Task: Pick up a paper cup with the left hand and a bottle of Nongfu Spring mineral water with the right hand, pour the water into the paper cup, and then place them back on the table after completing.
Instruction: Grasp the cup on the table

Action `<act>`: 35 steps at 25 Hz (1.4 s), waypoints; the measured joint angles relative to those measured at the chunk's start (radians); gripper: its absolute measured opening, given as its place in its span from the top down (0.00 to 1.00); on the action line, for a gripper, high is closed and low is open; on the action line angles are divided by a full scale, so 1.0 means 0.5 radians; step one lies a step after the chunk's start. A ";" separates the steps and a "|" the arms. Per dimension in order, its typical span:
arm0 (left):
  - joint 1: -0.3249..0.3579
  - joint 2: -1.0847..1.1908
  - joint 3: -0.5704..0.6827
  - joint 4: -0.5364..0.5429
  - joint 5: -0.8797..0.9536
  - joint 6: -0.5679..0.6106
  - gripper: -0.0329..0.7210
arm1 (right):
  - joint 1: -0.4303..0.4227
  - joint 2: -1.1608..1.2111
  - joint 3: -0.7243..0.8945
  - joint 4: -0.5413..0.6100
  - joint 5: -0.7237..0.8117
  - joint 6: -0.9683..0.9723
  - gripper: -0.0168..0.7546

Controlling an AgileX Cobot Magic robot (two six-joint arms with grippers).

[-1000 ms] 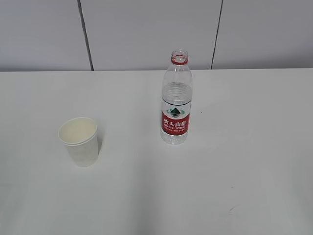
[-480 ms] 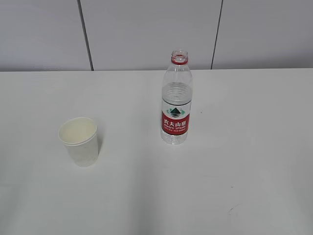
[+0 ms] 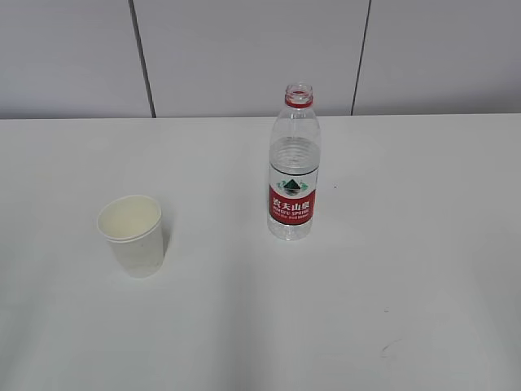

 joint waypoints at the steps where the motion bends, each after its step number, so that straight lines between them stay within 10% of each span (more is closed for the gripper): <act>1: 0.000 0.000 0.000 0.004 -0.009 0.000 0.19 | 0.000 0.007 0.009 0.000 -0.080 0.000 0.22; 20: 0.000 0.000 0.471 -0.086 -1.462 0.000 0.19 | 0.000 0.253 0.295 0.000 -0.970 0.000 0.22; 35: 0.000 0.004 0.538 -0.116 -1.515 0.000 0.21 | 0.000 0.321 0.397 0.000 -1.128 -0.003 0.22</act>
